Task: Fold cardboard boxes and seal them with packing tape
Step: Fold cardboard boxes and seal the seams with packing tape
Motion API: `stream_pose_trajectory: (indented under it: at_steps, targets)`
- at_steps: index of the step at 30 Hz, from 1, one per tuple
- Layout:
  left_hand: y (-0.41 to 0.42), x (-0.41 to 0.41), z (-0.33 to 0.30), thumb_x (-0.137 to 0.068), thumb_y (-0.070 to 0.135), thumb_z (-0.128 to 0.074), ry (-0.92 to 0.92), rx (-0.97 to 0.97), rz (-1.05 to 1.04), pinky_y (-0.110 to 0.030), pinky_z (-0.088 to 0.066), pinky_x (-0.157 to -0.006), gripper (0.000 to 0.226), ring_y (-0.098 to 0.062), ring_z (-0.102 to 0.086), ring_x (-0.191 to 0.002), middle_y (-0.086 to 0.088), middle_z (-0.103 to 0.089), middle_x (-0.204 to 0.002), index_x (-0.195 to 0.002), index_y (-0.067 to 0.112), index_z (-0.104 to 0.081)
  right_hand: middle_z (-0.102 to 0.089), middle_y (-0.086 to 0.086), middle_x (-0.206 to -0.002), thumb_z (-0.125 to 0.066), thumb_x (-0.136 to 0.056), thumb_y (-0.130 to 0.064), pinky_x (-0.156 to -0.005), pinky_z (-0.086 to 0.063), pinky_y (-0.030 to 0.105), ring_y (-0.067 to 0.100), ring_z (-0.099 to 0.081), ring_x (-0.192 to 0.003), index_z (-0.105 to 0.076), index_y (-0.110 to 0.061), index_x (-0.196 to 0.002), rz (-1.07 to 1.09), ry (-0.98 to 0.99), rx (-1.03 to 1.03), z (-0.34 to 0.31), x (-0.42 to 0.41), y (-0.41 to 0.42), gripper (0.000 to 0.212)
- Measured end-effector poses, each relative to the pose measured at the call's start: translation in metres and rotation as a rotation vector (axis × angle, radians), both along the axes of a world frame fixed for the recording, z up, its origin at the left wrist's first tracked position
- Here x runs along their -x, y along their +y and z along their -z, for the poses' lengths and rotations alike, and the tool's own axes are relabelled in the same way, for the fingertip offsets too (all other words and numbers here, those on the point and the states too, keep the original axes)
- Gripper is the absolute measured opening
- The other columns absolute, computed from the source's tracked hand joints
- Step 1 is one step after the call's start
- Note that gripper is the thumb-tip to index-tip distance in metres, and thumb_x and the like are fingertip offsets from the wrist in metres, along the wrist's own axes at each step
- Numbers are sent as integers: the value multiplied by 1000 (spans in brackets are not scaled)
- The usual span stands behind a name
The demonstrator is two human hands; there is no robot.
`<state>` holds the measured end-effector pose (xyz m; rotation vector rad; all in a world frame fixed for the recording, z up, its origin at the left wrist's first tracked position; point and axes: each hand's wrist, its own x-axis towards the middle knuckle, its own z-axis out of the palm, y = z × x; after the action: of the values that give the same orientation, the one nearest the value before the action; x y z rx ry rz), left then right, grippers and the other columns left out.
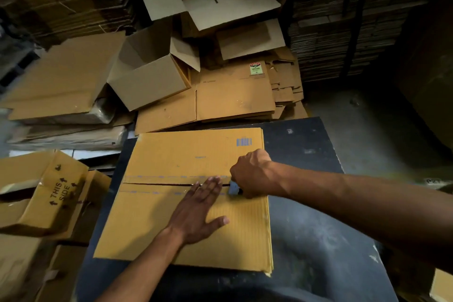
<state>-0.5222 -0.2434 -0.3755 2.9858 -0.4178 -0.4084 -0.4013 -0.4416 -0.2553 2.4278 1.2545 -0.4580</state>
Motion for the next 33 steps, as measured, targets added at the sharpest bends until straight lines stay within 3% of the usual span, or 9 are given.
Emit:
stream_pose_trajectory:
  at_steps: [2, 5, 9, 13, 17, 21, 25, 29, 33]
  targets:
    - [0, -2, 3, -97, 82, -24, -4, 7, 1, -39, 4, -128, 96, -4, 22, -155, 10, 20, -170, -164, 24, 11, -69, 4, -101, -60, -98, -37, -60, -49, 31, 25, -62, -81, -68, -23, -120, 4, -2, -4, -1, -1, -5, 27]
    - [1, -3, 5, -97, 82, -22, -7, -11, -4, -40, 2, -129, 96, -5, 23, -154, 9, 20, -170, -163, 23, 13, -62, 4, -98, -56, -102, -34, -50, -36, 30, 23, -50, -73, -64, -26, -131, -1, -26, -2, -2, 4, -20, 31]
    - [-2, -2, 2, -96, 82, -20, 23, -3, -3, -38, 5, -128, 96, -3, 28, -152, 12, 27, -167, -162, 24, 17, -62, 5, -111, -59, -102, -37, -64, -46, 35, 24, -63, -92, -53, -32, -142, -1, 30, 55, -8, -7, -55, 42]
    - [-12, 2, 0, -93, 87, -21, -72, 72, -85, -44, 2, -128, 102, -7, 19, -156, 7, 15, -171, -165, 21, 6, -59, 13, -129, -59, -102, -39, -78, -55, 38, 29, -65, -109, -34, -38, -156, -2, 39, 82, 0, -6, -75, 59]
    - [-77, -7, -10, -85, 95, -11, -38, 21, -75, -48, 12, -127, 114, -15, 27, -155, -3, 26, -168, -163, 15, 14, -57, 13, -129, -56, -103, -33, -73, -48, 36, 30, -64, -108, -33, -40, -157, -6, 22, 9, 6, -8, -78, 59]
    - [-144, -15, 7, -85, 92, -31, -130, 184, -330, -46, 1, -129, 115, -21, -2, -160, -8, -3, -171, -165, 11, -15, -57, 12, -129, -60, -100, -31, -68, -44, 35, 30, -64, -107, -37, -41, -155, 24, 34, 7, 8, -10, -85, 60]
    - [-144, -12, 27, -87, 67, -53, -238, 167, -379, -51, -18, -127, 97, -20, -18, -158, -9, -24, -169, -161, 7, -32, -57, 13, -127, -57, -101, -40, -66, -45, 36, 33, -66, -103, -27, -47, -158, 38, 95, -77, 18, -15, -107, 64]
    - [-147, -13, 27, -91, 62, -44, -212, 79, -369, -52, -15, -128, 91, -22, -10, -160, -10, -19, -171, -163, 10, -25, -56, 11, -123, -55, -102, -45, -74, -57, 42, 32, -65, -101, -24, -50, -157, 22, 105, -111, 16, -17, -125, 63]
    - [-148, -13, 21, -92, 63, -36, -207, 23, -363, -50, -10, -129, 91, -26, -9, -159, -13, -15, -171, -163, 7, -23, -57, 9, -125, -54, -103, -45, -82, -57, 42, 28, -62, -108, -22, -49, -158, 27, 121, -91, 5, -17, -159, 64]
